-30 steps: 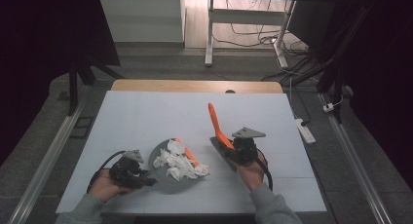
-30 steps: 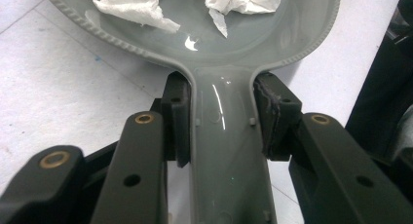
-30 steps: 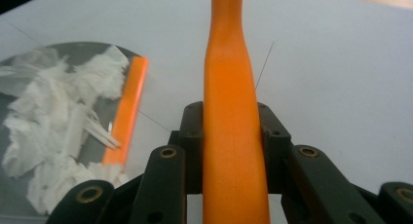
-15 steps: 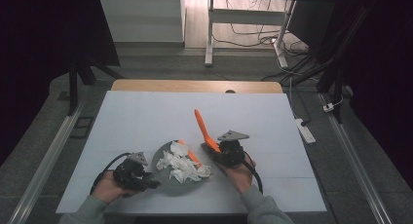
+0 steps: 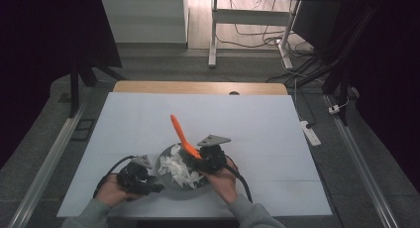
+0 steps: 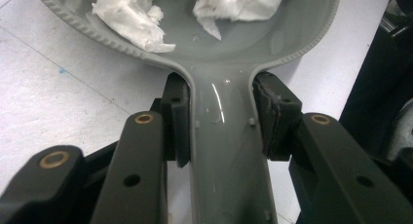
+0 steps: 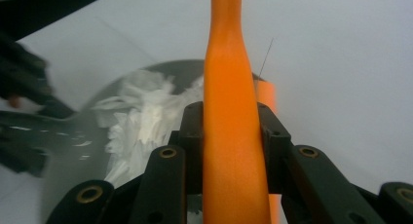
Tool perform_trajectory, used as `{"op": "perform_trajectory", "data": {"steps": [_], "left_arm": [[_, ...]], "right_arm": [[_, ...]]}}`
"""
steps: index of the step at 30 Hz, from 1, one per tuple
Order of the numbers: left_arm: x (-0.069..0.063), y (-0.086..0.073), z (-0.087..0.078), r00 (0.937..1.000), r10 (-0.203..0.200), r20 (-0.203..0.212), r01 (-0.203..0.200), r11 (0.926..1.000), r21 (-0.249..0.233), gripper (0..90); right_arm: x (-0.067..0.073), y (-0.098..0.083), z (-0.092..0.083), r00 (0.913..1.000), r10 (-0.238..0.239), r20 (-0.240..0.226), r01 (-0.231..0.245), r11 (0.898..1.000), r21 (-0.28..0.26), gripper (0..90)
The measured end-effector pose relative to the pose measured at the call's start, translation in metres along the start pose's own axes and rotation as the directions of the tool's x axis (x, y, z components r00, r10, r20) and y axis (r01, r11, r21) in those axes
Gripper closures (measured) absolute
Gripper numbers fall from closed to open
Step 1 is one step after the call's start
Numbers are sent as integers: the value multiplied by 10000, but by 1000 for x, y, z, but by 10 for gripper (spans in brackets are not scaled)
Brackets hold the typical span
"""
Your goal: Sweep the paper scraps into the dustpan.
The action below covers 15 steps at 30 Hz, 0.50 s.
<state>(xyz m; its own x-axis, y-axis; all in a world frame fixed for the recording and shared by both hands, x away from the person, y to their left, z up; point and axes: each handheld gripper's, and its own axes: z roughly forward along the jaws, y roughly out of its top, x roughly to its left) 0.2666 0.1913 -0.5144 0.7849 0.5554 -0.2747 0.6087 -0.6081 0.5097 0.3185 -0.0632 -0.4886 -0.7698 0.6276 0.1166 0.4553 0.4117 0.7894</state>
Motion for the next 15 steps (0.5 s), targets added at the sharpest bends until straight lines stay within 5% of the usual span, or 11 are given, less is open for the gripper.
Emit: {"op": "perform_trajectory", "data": {"steps": [3, 6, 15], "left_arm": [[0, 0, 0, 10000, -42, 25, 42, 10000, -11, 613], [0, 0, 0, 10000, -44, 32, 44, 10000, -19, 613], [1, -1, 2, 10000, -35, 46, 35, 10000, 45, 613]], "right_arm": [[12, 5, -1, 9981, -532, -311, 525, 9984, -222, 700], [11, 11, -10, 9960, -888, -92, 880, 9939, -667, 700], [-25, 15, -28, 9980, -277, 574, 342, 9929, -1143, 700]]}}
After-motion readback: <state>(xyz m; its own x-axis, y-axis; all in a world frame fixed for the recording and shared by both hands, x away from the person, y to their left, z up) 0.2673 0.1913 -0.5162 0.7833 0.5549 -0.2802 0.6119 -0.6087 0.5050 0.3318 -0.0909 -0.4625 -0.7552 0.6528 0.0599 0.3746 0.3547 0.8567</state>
